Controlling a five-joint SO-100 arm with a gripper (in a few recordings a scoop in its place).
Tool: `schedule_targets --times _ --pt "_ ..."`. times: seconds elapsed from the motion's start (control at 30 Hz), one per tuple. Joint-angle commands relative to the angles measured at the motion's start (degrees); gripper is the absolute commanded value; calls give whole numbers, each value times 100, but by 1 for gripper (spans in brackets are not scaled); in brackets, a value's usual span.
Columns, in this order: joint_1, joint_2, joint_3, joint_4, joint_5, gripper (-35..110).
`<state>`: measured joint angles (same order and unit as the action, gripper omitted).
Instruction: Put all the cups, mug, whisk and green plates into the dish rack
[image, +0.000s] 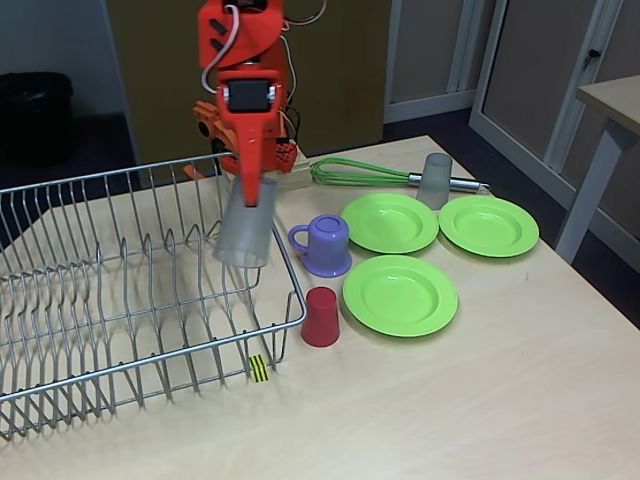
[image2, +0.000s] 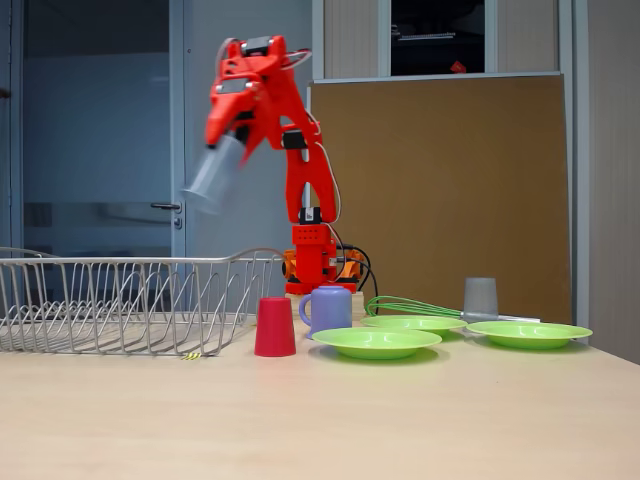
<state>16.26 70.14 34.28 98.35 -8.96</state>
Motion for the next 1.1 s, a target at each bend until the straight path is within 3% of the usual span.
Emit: schedule_targets --times 0.0,0.17,0.4,1.07 --pt "1055 -633 -686 -79 -571 14" --pt "2004 -2479 -2338 -185 -1125 13" --pt "2654 -3568 -2584 -738 -1450 13" --pt "2593 -4131 -2637 -1239 -1907 20"
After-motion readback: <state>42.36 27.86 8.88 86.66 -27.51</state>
